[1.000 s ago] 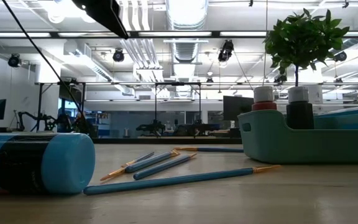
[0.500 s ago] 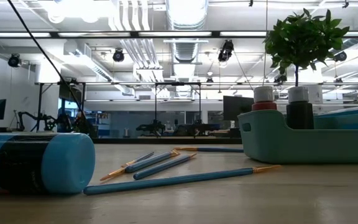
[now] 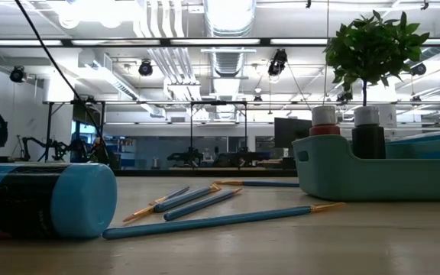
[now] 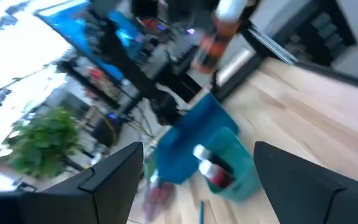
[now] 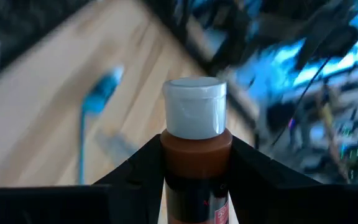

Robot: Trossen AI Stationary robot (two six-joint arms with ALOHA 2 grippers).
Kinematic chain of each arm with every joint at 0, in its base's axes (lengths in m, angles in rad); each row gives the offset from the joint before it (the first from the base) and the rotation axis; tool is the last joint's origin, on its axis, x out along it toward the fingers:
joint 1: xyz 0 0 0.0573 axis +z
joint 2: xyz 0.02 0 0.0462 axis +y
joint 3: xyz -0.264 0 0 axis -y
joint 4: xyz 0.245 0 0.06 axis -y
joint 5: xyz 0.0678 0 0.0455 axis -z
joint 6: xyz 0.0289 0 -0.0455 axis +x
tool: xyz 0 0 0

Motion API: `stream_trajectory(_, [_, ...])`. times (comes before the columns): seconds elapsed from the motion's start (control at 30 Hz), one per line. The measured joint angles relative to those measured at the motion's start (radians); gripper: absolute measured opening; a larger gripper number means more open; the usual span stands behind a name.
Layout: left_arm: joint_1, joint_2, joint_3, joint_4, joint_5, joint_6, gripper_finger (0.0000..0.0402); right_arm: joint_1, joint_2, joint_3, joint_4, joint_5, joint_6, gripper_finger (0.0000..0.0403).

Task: Pick & Place Paint Supplies
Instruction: Put the brown paint bottle into the green bin

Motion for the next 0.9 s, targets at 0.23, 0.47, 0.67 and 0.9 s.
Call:
stream_trajectory(0.23, [0.037,-0.001,-0.093,0.29,0.129,-0.049,0.0313,-0.017,-0.032,-0.023,0.382,-0.171,-0.302,0.0132])
stream_trajectory(0.47, [0.091,-0.003,-0.066,0.349,0.513,-0.191,0.0313,-0.037,-0.07,-0.068,0.632,-0.374,-0.446,0.0132])
stream_trajectory(0.67, [0.097,0.007,-0.066,0.485,0.69,-0.192,0.0313,-0.068,-0.077,-0.139,0.864,-0.566,-0.591,0.0132])
stream_trajectory(0.9, [0.117,0.074,-0.066,0.56,0.733,-0.169,0.0313,-0.155,-0.077,-0.213,1.035,-0.788,-0.709,0.0132])
